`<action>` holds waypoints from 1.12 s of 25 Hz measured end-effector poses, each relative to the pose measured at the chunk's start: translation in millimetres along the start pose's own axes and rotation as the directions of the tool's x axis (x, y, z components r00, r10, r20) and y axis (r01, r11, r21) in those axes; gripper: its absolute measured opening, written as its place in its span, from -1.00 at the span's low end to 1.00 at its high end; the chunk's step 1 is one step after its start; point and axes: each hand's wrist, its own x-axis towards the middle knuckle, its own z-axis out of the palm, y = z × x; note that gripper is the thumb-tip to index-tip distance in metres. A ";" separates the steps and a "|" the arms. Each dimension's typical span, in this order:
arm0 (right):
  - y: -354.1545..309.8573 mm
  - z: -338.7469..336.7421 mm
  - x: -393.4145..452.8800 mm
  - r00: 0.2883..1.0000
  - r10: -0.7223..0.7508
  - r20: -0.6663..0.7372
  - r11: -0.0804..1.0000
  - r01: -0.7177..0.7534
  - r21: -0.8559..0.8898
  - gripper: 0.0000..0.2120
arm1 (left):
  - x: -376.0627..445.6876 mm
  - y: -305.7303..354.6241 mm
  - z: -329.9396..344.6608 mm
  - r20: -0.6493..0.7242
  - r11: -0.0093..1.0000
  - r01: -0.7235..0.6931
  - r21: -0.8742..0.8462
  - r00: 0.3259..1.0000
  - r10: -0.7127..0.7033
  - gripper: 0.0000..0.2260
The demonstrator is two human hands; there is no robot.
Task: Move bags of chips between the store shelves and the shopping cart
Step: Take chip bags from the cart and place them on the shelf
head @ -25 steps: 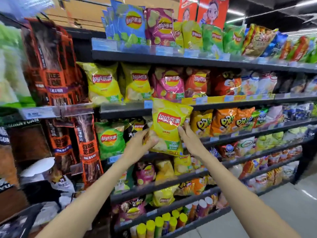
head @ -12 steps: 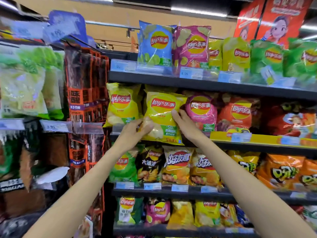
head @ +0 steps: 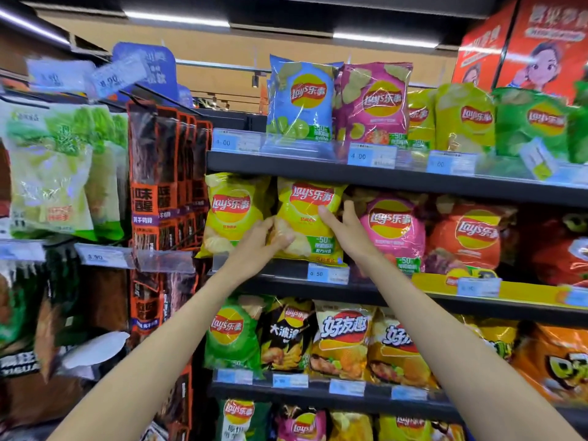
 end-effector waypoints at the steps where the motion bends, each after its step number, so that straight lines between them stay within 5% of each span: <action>1: 3.1 0.5 4.0 1.000 0.001 0.003 1.000 -0.001 -0.005 -0.54 | 3.1 -1.7 0.8 0.012 1.000 -0.006 0.007 1.000 0.006 -0.58; 16: 37.2 -6.3 7.0 1.000 -0.003 -0.016 1.000 0.003 -0.022 -0.61 | 23.5 -14.5 9.0 0.275 0.982 0.013 0.188 0.959 -0.066 -0.05; 23: 46.7 8.0 2.1 0.991 -0.026 -0.130 0.999 0.022 -0.029 -0.45 | 14.6 -13.5 8.4 0.214 0.954 -0.024 0.298 0.976 -0.042 -0.19; 28: 43.1 13.1 -13.0 0.881 -0.322 -0.347 0.928 0.221 -0.299 -0.28 | 1.1 -13.7 -0.9 0.003 0.912 -0.114 0.394 0.992 0.123 -0.36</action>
